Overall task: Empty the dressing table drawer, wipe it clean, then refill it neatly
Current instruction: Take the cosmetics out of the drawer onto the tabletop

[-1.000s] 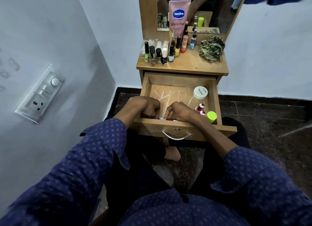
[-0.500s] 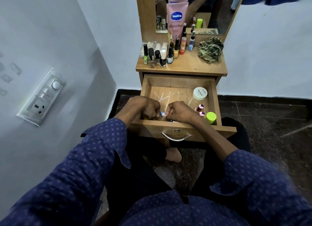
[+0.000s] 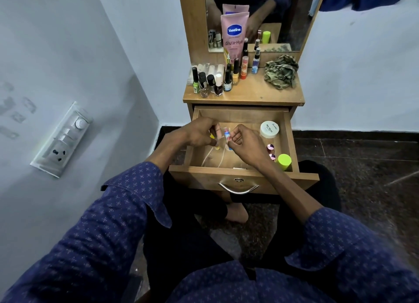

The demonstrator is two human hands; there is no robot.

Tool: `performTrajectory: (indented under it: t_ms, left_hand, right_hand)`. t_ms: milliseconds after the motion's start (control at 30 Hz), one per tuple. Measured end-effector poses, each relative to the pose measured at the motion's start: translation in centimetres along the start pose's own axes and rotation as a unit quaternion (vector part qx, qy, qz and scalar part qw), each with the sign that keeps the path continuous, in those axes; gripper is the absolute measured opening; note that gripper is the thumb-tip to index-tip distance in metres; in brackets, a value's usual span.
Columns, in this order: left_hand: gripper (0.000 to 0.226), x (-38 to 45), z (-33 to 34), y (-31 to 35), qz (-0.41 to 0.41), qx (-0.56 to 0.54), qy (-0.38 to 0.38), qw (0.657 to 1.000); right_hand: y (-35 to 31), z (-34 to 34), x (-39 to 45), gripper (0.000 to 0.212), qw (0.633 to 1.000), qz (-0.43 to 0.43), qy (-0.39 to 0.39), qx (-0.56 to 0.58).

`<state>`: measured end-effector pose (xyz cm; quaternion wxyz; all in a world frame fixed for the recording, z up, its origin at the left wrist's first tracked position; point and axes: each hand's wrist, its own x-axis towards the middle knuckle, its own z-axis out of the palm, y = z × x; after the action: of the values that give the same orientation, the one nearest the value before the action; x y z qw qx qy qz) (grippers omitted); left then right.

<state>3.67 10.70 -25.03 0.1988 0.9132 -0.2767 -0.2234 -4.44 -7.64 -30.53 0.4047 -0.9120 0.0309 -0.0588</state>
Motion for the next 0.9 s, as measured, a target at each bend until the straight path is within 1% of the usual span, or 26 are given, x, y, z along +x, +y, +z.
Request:
performTrajectory:
  t_ms: [67, 133, 233, 300, 367, 467, 567, 667, 733, 833, 900]
  left_hand:
    - [0.029, 0.1, -0.2, 0.3, 0.015, -0.025, 0.056, 0.998]
    - [0.028, 0.2, -0.2, 0.6, 0.027, -0.060, 0.101, 0.993]
    - [0.027, 0.3, -0.1, 1.4, 0.048, -0.096, 0.159, 0.981]
    - [0.026, 0.4, 0.0, 1.7, 0.051, -0.135, 0.205, 0.968]
    - [0.025, 0.5, 0.1, 2.0, 0.044, -0.196, 0.252, 0.947]
    - [0.027, 1.0, 0.6, 2.3, 0.006, -0.284, 0.318, 0.904]
    - [0.030, 1.8, 1.2, 2.4, -0.015, -0.339, 0.357, 0.870]
    - [0.035, 2.8, 1.6, 2.5, -0.026, -0.350, 0.368, 0.861]
    - [0.036, 3.4, 1.8, 2.7, -0.022, -0.335, 0.373, 0.865]
    - [0.029, 4.3, 1.9, 3.3, -0.006, -0.295, 0.387, 0.874]
    - [0.026, 5.0, 1.8, 3.8, -0.010, -0.273, 0.419, 0.866]
  right_hand:
    - [-0.4, -0.2, -0.2, 0.012, 0.999, -0.016, 0.026, 0.009]
    - [-0.7, -0.4, -0.2, 0.012, 0.998, -0.027, 0.052, 0.022]
    - [-0.7, -0.9, -0.2, 0.013, 0.994, -0.020, 0.097, 0.052]
    - [-0.8, -1.3, -0.1, 0.013, 0.990, -0.008, 0.121, 0.073]
    - [-1.0, -1.7, 0.1, 0.013, 0.987, 0.013, 0.138, 0.075]
    - [-1.1, -2.2, 1.0, 0.011, 0.985, 0.035, 0.150, 0.079]
    - [-1.5, -2.7, 2.3, 0.012, 0.982, 0.041, 0.146, 0.114]
    - [-2.1, -3.5, 3.9, 0.014, 0.972, 0.047, 0.153, 0.173]
    - [-2.5, -4.2, 4.8, 0.018, 0.965, 0.034, 0.167, 0.201]
    - [-3.0, -5.2, 5.8, 0.018, 0.966, 0.007, 0.169, 0.196]
    - [-3.1, -5.7, 6.4, 0.017, 0.969, -0.010, 0.175, 0.176]
